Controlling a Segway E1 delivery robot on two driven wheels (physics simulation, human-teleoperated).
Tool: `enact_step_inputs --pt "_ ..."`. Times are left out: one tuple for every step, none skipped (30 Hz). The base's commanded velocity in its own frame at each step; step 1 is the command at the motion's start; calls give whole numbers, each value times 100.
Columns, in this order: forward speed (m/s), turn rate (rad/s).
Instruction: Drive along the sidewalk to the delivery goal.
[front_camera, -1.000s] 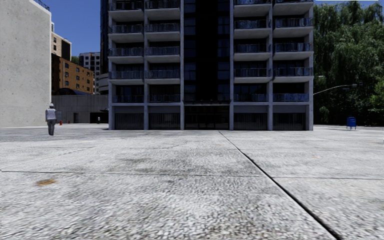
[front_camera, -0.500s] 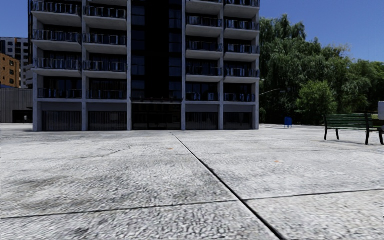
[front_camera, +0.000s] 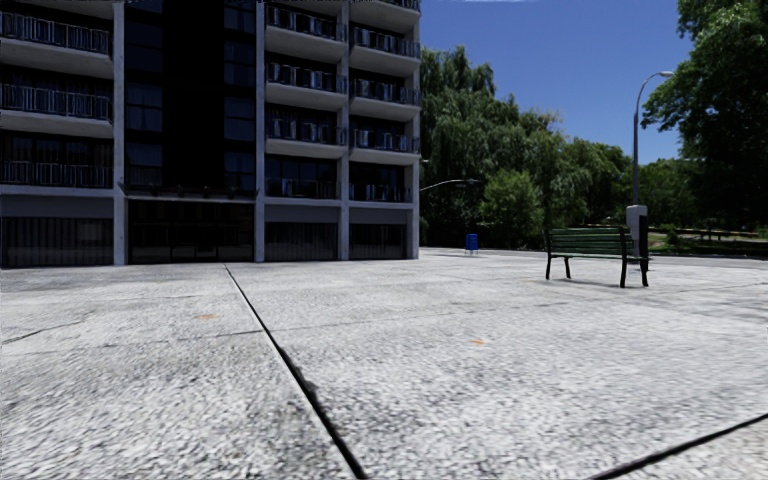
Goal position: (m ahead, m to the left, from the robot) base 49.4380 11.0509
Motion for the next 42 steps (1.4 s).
enact_step_inputs --pt "200 -43" --pt "200 -45" --pt "200 -46" --pt "200 -46" --pt "200 -46" --pt "200 -46" --pt "200 -46" --pt "200 -46" --pt "200 -46" --pt "200 -46" --pt "200 -46" --pt "200 -46" --pt "200 -46" --pt "200 -46" --pt "200 -46" --pt "200 -46" --pt "200 -1" --pt "200 -1" --pt "200 0" --pt "200 0" --pt "200 0" --pt "200 0" --pt "200 0" --pt "200 0" --pt "200 0" --pt "200 0" --pt "200 0" --pt "200 0" --pt "200 0" --pt "200 0" --pt "200 0" --pt "200 0" --pt "200 0" --pt "200 0" --pt "200 0" --pt "200 0" --pt "200 0" --pt "200 0" --pt "200 0" --pt "200 0" --pt "200 0" --pt "200 0"
